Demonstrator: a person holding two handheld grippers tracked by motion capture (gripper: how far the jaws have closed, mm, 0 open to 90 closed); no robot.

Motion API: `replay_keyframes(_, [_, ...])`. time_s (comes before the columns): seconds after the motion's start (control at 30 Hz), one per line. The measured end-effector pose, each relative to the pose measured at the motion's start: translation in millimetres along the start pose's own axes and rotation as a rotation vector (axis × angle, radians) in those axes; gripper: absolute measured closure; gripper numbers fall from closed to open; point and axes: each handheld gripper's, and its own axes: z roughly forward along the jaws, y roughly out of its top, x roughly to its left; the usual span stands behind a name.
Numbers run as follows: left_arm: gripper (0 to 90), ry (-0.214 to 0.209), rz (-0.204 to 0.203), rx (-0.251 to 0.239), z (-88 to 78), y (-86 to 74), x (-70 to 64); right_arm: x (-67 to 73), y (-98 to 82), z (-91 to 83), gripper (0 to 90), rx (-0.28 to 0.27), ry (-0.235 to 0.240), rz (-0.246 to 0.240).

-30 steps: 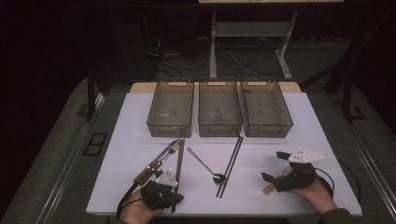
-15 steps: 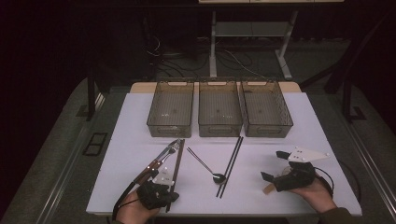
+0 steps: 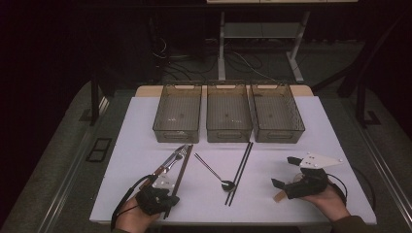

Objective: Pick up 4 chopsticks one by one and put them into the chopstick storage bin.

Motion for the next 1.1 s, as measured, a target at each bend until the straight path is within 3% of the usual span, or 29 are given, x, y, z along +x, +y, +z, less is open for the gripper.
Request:
replay_keyframes(0.23, [89.5,0.016,-0.026,-0.006,-2.5,-2.0,4.5,0.0,0.1,0.1,1.0,0.0,0.0,0.0])
replay_keyframes(0.53, [89.5,0.071,-0.045,-0.011,-10.1,-5.4,13.5,0.0,0.1,0.1,1.0,0.0,0.0,0.001])
replay_keyframes(0.8, [89.4,0.048,-0.068,-0.036,-11.5,-7.3,16.5,0.0,0.2,0.1,1.0,0.0,0.0,0.001])
replay_keyframes(0.97, [89.2,0.072,-0.069,-0.066,-11.9,3.5,23.4,0.1,0.2,0.6,1.0,0.001,0.0,0.003])
replay_keyframes(1.03, [88.9,0.088,-0.091,-0.101,-11.1,10.9,27.2,0.2,0.1,0.8,1.0,0.001,0.0,0.001])
replay_keyframes(1.1, [81.6,0.102,-0.098,-0.117,-8.1,18.8,33.3,0.1,0.2,1.0,1.0,0.001,-0.001,0.0])
